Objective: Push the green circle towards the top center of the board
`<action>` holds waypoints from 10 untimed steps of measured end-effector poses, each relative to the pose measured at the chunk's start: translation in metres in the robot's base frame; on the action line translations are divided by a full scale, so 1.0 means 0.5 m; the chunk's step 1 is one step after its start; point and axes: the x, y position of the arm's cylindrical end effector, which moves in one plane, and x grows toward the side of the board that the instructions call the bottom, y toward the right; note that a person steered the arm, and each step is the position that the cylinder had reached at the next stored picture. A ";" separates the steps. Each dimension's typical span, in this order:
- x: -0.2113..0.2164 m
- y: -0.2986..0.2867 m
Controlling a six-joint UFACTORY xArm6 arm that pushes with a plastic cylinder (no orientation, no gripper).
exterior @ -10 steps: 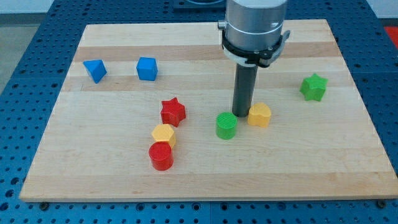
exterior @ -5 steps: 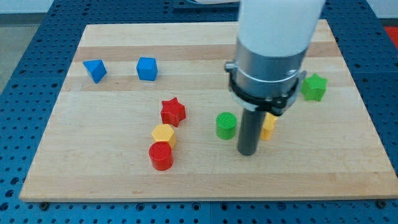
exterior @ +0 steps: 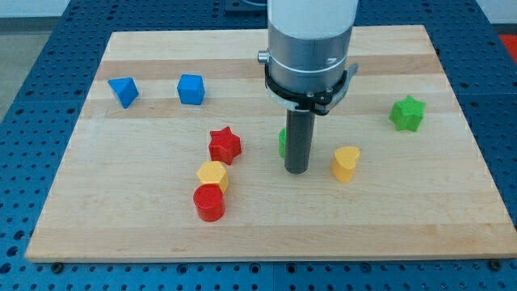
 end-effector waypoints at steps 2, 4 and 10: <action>-0.055 0.000; -0.124 0.000; -0.222 0.000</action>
